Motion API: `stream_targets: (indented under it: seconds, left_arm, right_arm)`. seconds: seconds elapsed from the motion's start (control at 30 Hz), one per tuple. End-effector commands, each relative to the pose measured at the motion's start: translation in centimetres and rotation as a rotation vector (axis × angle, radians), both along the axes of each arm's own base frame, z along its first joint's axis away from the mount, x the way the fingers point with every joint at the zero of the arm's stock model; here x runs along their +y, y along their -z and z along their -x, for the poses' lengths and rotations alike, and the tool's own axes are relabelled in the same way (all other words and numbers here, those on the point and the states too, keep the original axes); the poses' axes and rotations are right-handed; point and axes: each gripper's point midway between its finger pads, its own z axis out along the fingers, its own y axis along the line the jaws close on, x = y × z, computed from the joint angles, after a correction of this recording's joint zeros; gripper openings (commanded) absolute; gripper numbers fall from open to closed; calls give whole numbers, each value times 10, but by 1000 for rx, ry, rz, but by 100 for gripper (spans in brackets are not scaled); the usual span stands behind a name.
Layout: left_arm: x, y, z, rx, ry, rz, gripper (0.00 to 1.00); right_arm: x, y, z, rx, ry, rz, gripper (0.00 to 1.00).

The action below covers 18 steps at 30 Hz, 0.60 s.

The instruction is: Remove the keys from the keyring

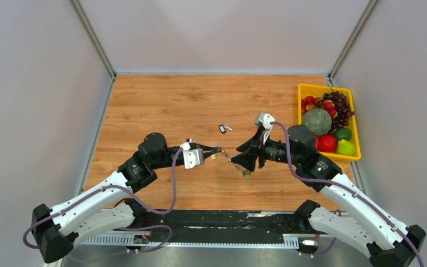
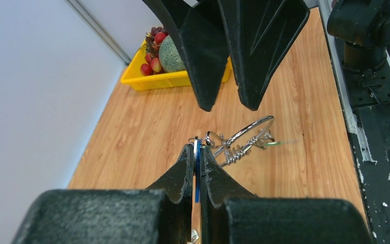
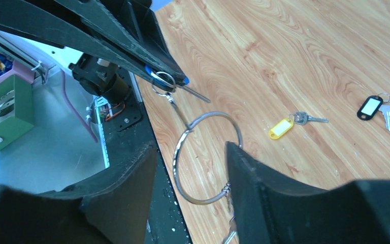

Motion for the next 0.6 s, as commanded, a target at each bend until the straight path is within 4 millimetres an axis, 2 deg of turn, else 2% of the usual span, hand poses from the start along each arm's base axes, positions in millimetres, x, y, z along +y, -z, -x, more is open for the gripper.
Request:
stream_targets:
  seconds: [0.0, 0.1, 0.33, 0.57]
  left_arm:
    - [-3, -17, 3, -58, 32, 21, 0]
    - [-3, -14, -1, -47, 14, 9, 0]
    - [-3, -13, -6, -45, -9, 1, 0]
    - [-2, -10, -14, -36, -47, -18, 0]
  right_arm:
    - [2, -5, -10, -44, 64, -63, 51]
    - [0, 4, -12, -55, 130, -106, 48]
    - [-8, -1, 1, -175, 149, -241, 54]
    - [-6, 4, -3, -179, 187, -246, 54]
